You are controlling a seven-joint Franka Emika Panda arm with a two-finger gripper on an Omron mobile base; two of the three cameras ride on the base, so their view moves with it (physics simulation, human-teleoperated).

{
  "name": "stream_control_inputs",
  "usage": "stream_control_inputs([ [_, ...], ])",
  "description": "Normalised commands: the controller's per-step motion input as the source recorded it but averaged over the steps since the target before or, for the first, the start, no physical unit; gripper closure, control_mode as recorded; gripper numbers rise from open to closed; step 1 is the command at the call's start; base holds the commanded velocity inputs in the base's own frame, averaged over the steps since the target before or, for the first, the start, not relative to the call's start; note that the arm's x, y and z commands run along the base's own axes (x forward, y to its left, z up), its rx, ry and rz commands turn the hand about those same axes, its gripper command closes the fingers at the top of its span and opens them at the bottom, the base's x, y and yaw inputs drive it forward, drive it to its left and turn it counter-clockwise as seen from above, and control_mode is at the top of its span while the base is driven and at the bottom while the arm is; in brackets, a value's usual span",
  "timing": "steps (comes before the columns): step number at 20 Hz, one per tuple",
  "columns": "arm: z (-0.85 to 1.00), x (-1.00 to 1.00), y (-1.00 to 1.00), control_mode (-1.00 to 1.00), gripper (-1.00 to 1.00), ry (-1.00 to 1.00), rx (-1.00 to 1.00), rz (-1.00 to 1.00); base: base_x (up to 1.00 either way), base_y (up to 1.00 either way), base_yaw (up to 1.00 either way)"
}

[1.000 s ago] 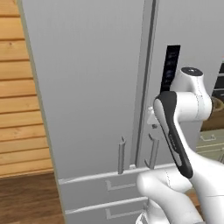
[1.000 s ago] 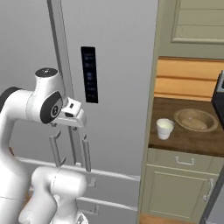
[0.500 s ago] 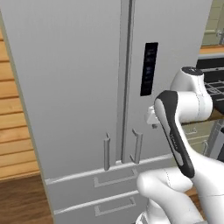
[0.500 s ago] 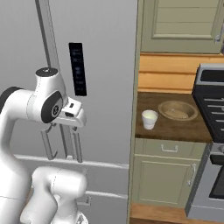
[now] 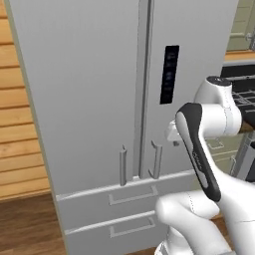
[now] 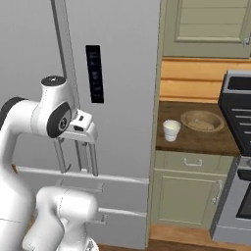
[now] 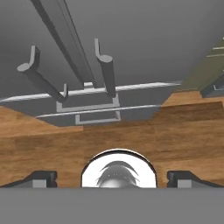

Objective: Grab a lemon wedge from the fridge and one ice cube from the ice bowl, and put them in the glass of lemonade.

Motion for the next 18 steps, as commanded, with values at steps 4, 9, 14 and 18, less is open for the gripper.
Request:
stream_control_inputs([
  [4,0.0,0.0,0.0,1.0,-1.0,0.0,0.0,0.0,-0.62,0.0,0.0],
  [9,0.0,0.0,0.0,1.0,-1.0,0.0,0.0,0.0,-0.39,0.0,0.02],
  [14,0.0,0.0,0.0,1.0,-1.0,0.0,0.0,0.0,-0.48,0.0,0.02],
  [18,0.0,0.0,0.0,1.0,-1.0,0.0,0.0,0.0,-0.33,0.0,0.0],
])
